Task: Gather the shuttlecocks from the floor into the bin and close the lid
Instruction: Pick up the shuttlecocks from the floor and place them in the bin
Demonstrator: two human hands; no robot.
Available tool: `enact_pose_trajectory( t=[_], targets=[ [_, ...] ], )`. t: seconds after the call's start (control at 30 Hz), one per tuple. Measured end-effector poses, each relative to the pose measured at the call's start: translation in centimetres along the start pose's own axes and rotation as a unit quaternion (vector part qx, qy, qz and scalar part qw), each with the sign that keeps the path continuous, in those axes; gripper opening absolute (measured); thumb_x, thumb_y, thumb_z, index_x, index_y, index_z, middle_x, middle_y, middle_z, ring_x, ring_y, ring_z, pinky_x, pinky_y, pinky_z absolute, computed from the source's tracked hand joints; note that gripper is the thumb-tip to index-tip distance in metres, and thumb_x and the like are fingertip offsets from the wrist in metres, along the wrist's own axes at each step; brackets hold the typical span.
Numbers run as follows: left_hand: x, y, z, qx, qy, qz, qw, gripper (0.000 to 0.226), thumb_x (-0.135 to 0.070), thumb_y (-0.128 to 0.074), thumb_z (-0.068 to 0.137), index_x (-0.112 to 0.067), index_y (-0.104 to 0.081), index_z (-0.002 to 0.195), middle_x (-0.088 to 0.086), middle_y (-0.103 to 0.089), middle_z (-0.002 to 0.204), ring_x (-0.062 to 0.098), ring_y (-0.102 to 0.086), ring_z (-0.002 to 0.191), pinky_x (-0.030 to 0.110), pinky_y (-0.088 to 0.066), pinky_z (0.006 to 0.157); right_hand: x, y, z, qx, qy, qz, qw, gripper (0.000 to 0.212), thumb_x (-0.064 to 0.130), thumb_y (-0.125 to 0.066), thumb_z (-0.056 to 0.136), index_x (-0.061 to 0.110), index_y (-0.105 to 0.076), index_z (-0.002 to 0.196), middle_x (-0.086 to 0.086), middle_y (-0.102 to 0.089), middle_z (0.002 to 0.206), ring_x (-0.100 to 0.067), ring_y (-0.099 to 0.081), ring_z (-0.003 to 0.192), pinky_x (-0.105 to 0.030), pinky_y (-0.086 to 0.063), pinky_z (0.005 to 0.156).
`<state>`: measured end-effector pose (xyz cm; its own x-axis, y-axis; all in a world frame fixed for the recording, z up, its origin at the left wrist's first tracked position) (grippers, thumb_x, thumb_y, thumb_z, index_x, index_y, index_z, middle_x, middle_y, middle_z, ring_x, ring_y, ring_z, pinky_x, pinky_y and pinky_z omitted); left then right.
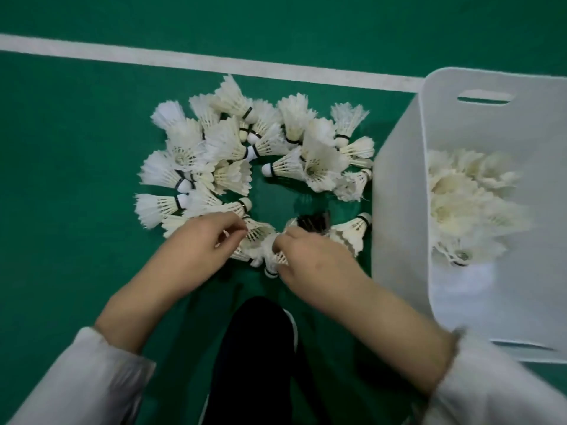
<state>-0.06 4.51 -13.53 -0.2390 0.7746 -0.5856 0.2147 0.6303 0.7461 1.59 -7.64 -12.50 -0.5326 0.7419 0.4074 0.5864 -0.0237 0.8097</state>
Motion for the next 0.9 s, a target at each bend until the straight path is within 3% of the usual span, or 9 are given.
enact_pose_trajectory(
  t=[0.2,0.33,0.43,0.53,0.6,0.7,0.77,0.83,0.9],
  targets=[
    [1.4,-2.0,-0.1,0.004,-0.030,0.019,0.999,0.017,-0.017,-0.055,0.089,-0.021,-0.061,0.104,-0.007,-0.058,0.103,0.008,-0.055,0.086,0.029,-0.046,0.077,-1.6,-4.4,1.2,-0.014,-0.081,0.004,0.997,0.015,0.012,-0.048,0.090,0.012,-0.055,0.103,-0.005,-0.059,0.109,-0.025,-0.048,0.111,-0.032,-0.042,0.072],
    [0.9,-3.8,0.4,0.026,-0.104,0.134,0.985,0.036,-0.012,-0.054,0.086,-0.022,-0.051,0.120,0.000,-0.051,0.117,0.022,-0.059,0.083,0.033,-0.047,0.059,-3.1,-1.8,1.5,-0.066,-0.118,0.081,0.987,0.017,0.025,-0.048,0.091,0.015,-0.060,0.088,-0.004,-0.065,0.089,-0.026,-0.060,0.085,-0.030,-0.040,0.063],
    [1.2,-3.6,1.3,-0.002,-0.109,0.244,0.964,0.046,-0.006,-0.069,0.072,-0.018,-0.051,0.113,0.007,-0.053,0.100,0.025,-0.057,0.066,0.029,-0.033,0.045,-4.2,1.5,1.4,-0.124,-0.143,0.147,0.971,0.016,0.026,-0.052,0.089,0.013,-0.060,0.087,-0.005,-0.066,0.086,-0.026,-0.058,0.078,-0.033,-0.044,0.066],
    [0.7,-2.7,2.2,-0.063,-0.108,0.289,0.949,0.048,-0.005,-0.079,0.058,-0.012,-0.057,0.100,0.008,-0.050,0.082,0.022,-0.049,0.061,0.027,-0.024,0.045,-5.0,3.3,1.2,-0.169,-0.155,0.193,0.954,0.014,0.024,-0.055,0.089,0.014,-0.061,0.098,-0.001,-0.065,0.093,-0.021,-0.059,0.085,-0.033,-0.046,0.074],
    [0.0,-2.1,2.4,-0.100,-0.120,0.280,0.947,0.035,-0.008,-0.081,0.060,-0.008,-0.059,0.088,0.009,-0.049,0.080,0.023,-0.046,0.065,0.027,-0.025,0.046,-5.5,3.1,1.2,-0.178,-0.161,0.229,0.943,0.018,0.022,-0.056,0.089,0.018,-0.058,0.106,0.001,-0.064,0.099,-0.017,-0.058,0.089,-0.030,-0.047,0.078],
    [-0.4,0.1,2.0,-0.183,-0.126,0.204,0.953,0.019,-0.017,-0.075,0.076,-0.004,-0.060,0.076,0.012,-0.055,0.093,0.024,-0.043,0.086,0.032,-0.043,0.058,-6.0,2.2,1.1,-0.182,-0.176,0.241,0.937,0.024,0.019,-0.056,0.089,0.019,-0.050,0.112,0.005,-0.059,0.094,-0.012,-0.054,0.083,-0.021,-0.037,0.070],
    [0.3,2.8,1.4,-0.221,-0.070,0.054,0.971,0.017,-0.024,-0.067,0.084,-0.008,-0.061,0.082,0.007,-0.056,0.105,0.014,-0.044,0.095,0.024,-0.044,0.074,-6.2,1.7,1.0,-0.184,-0.181,0.262,0.930,0.029,0.017,-0.057,0.089,0.018,-0.045,0.115,0.007,-0.054,0.092,-0.012,-0.053,0.080,-0.021,-0.036,0.069],
    [2.3,4.7,0.7,-0.225,0.028,-0.118,0.967,0.012,-0.028,-0.060,0.088,-0.017,-0.058,0.089,-0.004,-0.058,0.102,-0.004,-0.052,0.081,0.010,-0.041,0.066,-6.1,1.4,1.0,-0.181,-0.177,0.263,0.931,0.025,0.018,-0.057,0.089,0.017,-0.047,0.112,0.007,-0.054,0.092,-0.013,-0.053,0.082,-0.023,-0.038,0.071],
    [4.1,5.5,0.0,-0.232,0.091,-0.199,0.948,0.007,-0.028,-0.058,0.089,-0.025,-0.052,0.089,-0.009,-0.061,0.091,0.001,-0.061,0.076,0.012,-0.042,0.062,-6.1,1.3,1.2,-0.178,-0.172,0.244,0.937,0.015,0.018,-0.058,0.089,0.015,-0.055,0.103,0.006,-0.054,0.091,-0.014,-0.053,0.084,-0.021,-0.035,0.069]
  ],
)
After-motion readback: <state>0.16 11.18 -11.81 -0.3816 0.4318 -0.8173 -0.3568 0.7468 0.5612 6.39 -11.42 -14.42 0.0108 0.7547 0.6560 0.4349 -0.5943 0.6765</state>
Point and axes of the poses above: each hand's wrist, its own z-axis towards the middle knuckle, its own y-axis out of the back of the hand, x = y × z, the point moved 9 cm from there along z, towards the middle knuckle
